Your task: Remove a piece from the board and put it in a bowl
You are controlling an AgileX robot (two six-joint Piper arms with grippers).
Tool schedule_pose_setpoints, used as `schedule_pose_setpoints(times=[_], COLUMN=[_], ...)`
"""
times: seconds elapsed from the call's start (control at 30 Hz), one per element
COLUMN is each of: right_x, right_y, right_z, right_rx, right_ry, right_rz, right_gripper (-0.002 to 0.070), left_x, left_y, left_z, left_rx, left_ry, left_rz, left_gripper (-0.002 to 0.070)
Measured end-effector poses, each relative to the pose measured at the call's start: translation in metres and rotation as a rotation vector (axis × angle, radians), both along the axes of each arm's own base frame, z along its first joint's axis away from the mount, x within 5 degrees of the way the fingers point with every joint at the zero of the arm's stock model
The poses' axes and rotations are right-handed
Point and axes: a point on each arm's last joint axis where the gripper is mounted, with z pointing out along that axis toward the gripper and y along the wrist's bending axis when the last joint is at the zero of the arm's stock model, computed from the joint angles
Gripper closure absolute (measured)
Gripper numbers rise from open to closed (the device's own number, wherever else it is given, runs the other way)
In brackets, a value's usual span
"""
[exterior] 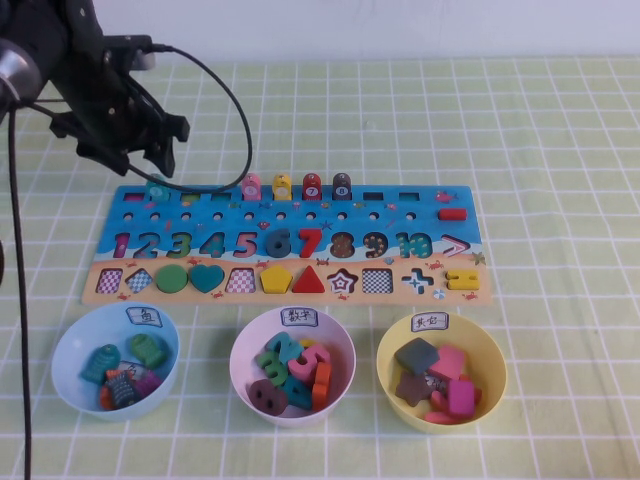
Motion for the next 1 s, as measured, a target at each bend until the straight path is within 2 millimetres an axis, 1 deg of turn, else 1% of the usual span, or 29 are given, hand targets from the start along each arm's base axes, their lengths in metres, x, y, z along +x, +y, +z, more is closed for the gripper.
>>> schedule_pose_setpoints(times=[0.27, 0.33, 0.73, 0.87, 0.93, 1.0], right_x=[0.0, 0.0, 0.0, 0.0, 0.0, 0.0], right_y=[0.0, 0.0, 0.0, 0.0, 0.0, 0.0], right_z=[0.0, 0.0, 0.0, 0.0, 0.0, 0.0], right_rx=[0.0, 0.0, 0.0, 0.0, 0.0, 0.0], right_ry=[0.0, 0.0, 0.0, 0.0, 0.0, 0.0], right_rz=[0.0, 0.0, 0.0, 0.0, 0.0, 0.0], right_gripper=[0.0694, 0.0694, 0.0694, 0.0694, 0.0694, 0.0694], left_x=[0.006, 0.007, 0.013, 0.014, 0.015, 0.016], left_y=[-0.001, -0.001, -0.001, -0.001, -0.001, -0.001], left_z=[-0.029, -0.033, -0.049, -0.049, -0.049, -0.049], left_rx=[0.007, 0.008, 0.009, 0.006, 0.005, 0.004], left_ry=[0.054, 0.063, 0.058, 0.046, 0.038, 0.028], left_rz=[-0.001, -0.001, 0.007, 0.013, 0.013, 0.014], left_gripper=[0.0239, 0.0239, 0.0239, 0.0239, 0.0246, 0.027])
